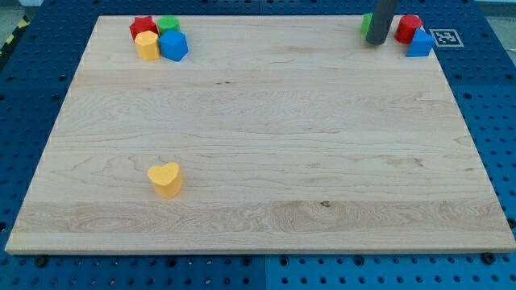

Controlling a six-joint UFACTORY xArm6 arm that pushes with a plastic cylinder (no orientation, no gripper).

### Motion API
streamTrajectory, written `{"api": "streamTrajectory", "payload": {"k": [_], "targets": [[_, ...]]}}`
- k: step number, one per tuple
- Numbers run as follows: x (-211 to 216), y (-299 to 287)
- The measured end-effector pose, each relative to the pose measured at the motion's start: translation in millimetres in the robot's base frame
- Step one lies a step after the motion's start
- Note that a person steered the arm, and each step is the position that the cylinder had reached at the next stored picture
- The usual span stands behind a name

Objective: Move your arm to the left of the green star

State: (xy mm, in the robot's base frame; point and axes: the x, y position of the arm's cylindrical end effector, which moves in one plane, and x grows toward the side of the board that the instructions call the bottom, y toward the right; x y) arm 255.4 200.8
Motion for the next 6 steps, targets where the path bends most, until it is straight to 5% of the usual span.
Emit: {"api": "streamTrajectory", "payload": {"k": [2, 4, 6], "targets": [[33.6, -30.0], [-59.0, -99.7], [-49.3, -46.6]]}}
